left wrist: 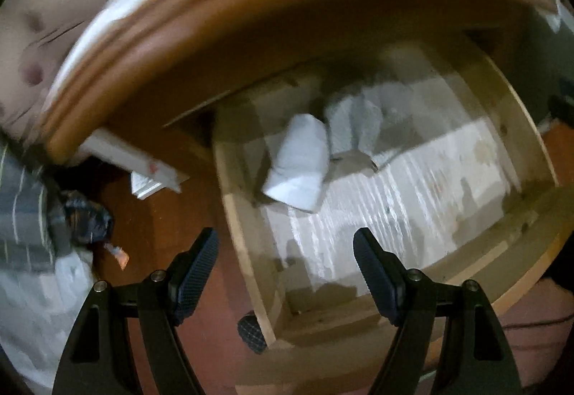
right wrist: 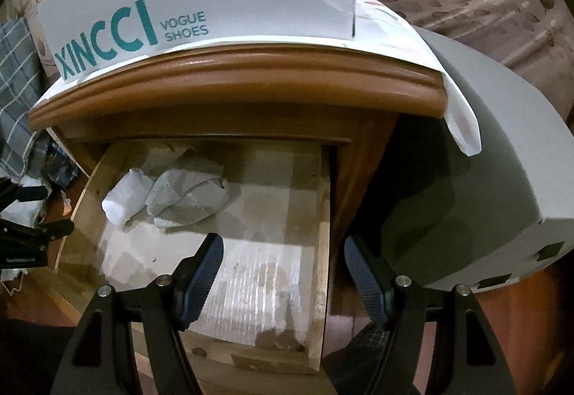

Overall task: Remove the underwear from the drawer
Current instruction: 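Lower the left gripper into the drawer and grasp the white sock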

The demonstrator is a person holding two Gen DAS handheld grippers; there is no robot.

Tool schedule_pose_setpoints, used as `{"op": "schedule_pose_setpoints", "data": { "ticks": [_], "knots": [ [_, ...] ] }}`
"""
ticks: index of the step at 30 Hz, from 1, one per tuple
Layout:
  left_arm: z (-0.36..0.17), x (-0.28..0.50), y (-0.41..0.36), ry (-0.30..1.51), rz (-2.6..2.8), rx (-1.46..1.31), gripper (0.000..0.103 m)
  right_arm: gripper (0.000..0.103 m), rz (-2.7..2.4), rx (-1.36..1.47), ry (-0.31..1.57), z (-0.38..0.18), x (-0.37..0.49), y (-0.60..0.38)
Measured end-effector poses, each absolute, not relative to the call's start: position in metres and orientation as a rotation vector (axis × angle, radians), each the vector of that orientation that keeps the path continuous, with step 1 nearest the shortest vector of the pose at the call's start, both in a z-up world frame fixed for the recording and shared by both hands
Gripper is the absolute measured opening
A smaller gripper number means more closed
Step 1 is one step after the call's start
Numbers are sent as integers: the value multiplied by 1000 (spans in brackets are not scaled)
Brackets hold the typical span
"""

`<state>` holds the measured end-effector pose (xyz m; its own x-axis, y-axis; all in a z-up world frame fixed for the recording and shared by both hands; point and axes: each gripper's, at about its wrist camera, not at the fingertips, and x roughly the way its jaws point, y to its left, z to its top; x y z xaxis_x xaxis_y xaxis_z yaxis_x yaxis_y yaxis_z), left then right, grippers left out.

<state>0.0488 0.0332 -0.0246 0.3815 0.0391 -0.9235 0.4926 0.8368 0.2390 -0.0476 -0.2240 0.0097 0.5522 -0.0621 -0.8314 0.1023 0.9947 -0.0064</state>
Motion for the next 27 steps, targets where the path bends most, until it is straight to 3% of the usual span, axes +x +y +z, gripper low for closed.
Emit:
{"op": "schedule_pose_setpoints", "data": {
  "ticks": [3, 8, 27],
  "knots": [
    [-33, 51, 23, 1130, -332, 624, 66, 72, -96, 45, 987, 9, -47, -223],
    [-52, 56, 13, 1124, -402, 705, 39, 72, -93, 49, 993, 9, -47, -221],
    [-112, 83, -20, 1160, -515, 929, 50, 72, -63, 96, 1019, 8, -46, -219]
  ]
}}
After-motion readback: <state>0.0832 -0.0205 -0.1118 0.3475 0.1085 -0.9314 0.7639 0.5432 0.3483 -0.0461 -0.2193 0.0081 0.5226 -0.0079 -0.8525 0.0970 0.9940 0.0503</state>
